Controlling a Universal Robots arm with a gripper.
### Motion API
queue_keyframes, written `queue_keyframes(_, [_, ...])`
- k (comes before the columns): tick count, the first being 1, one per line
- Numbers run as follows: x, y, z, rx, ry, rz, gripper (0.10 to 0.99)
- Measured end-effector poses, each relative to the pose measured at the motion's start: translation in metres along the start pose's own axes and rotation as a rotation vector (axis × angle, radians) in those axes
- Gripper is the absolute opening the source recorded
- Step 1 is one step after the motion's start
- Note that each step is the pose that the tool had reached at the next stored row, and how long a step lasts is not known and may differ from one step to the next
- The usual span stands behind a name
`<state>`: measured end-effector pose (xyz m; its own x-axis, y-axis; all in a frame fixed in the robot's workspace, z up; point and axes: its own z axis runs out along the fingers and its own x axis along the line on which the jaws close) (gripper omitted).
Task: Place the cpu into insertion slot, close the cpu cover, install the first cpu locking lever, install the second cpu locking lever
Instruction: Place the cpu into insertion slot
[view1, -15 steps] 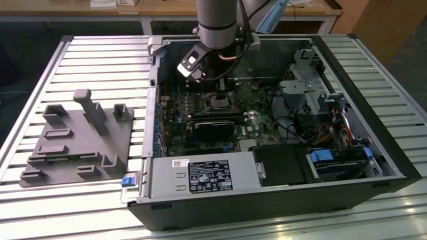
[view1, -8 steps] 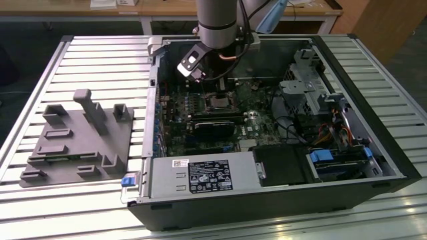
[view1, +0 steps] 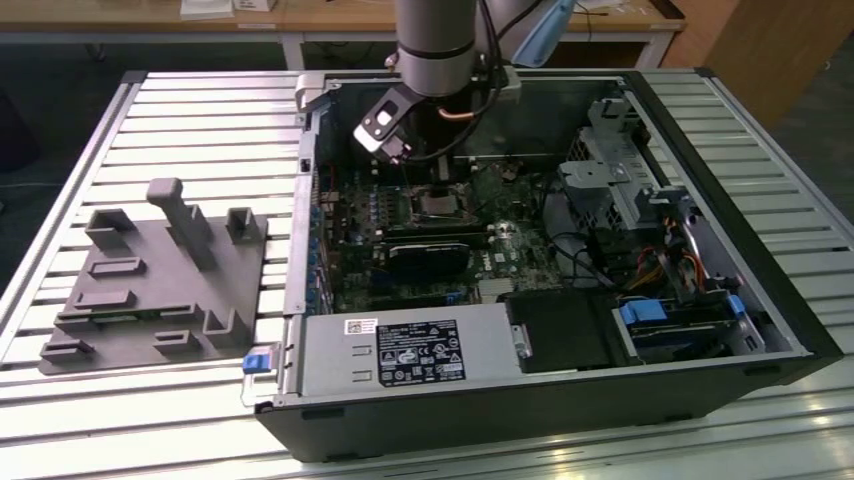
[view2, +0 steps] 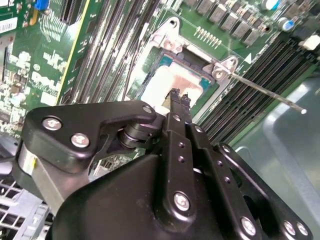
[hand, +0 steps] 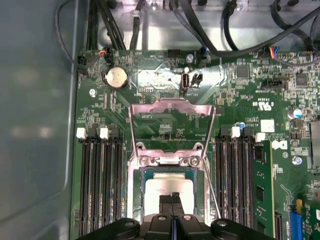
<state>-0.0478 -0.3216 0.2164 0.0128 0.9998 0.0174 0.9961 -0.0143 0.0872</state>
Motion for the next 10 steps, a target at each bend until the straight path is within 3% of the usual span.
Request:
queue_keyframes(4, [0.0000,0.0013,0.0003,0.046,-0.0006,0.001,0.106])
queue_keyframes(10, [0.0001,0.0044,0.0006,0.048,0.0001,0.001,0.106])
